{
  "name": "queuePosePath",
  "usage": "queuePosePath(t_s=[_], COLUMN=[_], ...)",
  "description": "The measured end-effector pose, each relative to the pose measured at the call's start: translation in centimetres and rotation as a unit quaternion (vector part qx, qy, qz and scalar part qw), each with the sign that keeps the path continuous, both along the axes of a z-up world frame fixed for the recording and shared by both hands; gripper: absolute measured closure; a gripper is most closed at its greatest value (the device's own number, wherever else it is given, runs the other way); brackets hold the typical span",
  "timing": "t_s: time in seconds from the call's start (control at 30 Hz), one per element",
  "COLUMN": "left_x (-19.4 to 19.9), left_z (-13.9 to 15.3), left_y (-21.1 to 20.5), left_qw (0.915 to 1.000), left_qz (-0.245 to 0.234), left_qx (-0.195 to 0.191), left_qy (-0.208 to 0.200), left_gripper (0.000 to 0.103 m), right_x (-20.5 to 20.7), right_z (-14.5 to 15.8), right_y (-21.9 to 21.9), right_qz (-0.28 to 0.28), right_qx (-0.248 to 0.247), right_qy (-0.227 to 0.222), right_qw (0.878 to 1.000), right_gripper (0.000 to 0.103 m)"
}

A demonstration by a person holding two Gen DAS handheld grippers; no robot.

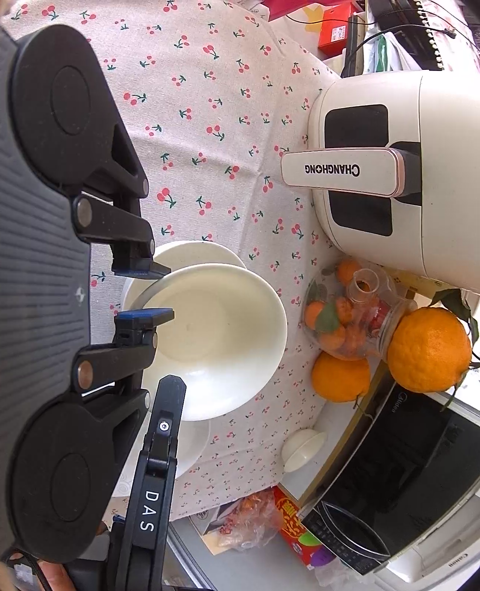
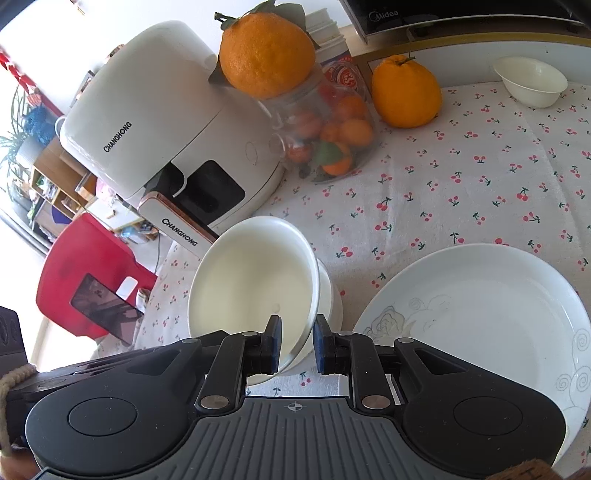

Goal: Organize plates and bowls
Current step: 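Carry the second bowl into the first bowl and open both grippers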

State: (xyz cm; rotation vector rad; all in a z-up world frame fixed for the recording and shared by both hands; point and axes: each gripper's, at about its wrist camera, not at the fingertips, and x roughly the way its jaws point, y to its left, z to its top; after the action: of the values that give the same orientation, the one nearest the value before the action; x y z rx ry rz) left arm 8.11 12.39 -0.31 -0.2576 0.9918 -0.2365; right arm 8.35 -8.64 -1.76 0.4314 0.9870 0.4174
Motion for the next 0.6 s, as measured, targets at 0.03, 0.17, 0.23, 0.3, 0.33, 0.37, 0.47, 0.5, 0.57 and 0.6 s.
queuePosePath(t_s=[0.03, 0.17, 0.23, 0.3, 0.33, 0.37, 0.47, 0.5, 0.57, 0.6], left_x=[0.03, 0.11, 0.14, 0.21, 0.22, 0.24, 0.42, 0.44, 0.39, 0.48], left_z=[-0.09, -0.35, -0.45, -0.49, -0.51, -0.54, -0.68, -0.69, -0.68, -0.73], left_y=[-0.06, -0.32, -0.41, -0.48, -0.51, -0.52, -0.59, -0.58, -0.67, -0.71], left_qw=[1.0, 0.9999, 0.9998, 0.9998, 0.9997, 0.9997, 0.9995, 0.9994, 0.9993, 0.9991], left_qz=[-0.001, -0.003, -0.005, -0.005, -0.005, -0.005, -0.005, -0.005, -0.002, -0.002], left_qx=[0.003, 0.01, 0.016, 0.02, 0.022, 0.024, 0.031, 0.032, 0.038, 0.043], left_qy=[0.002, 0.008, 0.006, 0.005, 0.004, 0.004, 0.006, 0.006, 0.004, 0.003], left_gripper=[0.088, 0.085, 0.085, 0.085, 0.085, 0.085, 0.085, 0.085, 0.08, 0.079], right_x=[0.04, 0.26, 0.3, 0.4, 0.44, 0.45, 0.46, 0.48, 0.52, 0.55], right_z=[-0.09, -0.49, -0.66, -0.76, -0.77, -0.77, -0.83, -0.87, -0.92, -0.93], right_y=[0.05, 0.28, 0.35, 0.48, 0.58, 0.64, 0.76, 0.74, 0.69, 0.66], right_qz=[0.0, 0.001, 0.0, 0.0, 0.001, 0.002, 0.003, 0.003, 0.002, 0.001], right_qx=[-0.001, -0.005, -0.006, -0.009, -0.011, -0.013, -0.015, -0.014, -0.012, -0.013], right_qy=[0.001, 0.006, 0.008, 0.008, 0.007, 0.005, 0.005, 0.007, 0.009, 0.01], right_qw=[1.0, 1.0, 1.0, 1.0, 1.0, 1.0, 1.0, 1.0, 1.0, 1.0], right_gripper=[0.083, 0.083, 0.083, 0.083, 0.083, 0.083, 0.083, 0.083, 0.083, 0.083])
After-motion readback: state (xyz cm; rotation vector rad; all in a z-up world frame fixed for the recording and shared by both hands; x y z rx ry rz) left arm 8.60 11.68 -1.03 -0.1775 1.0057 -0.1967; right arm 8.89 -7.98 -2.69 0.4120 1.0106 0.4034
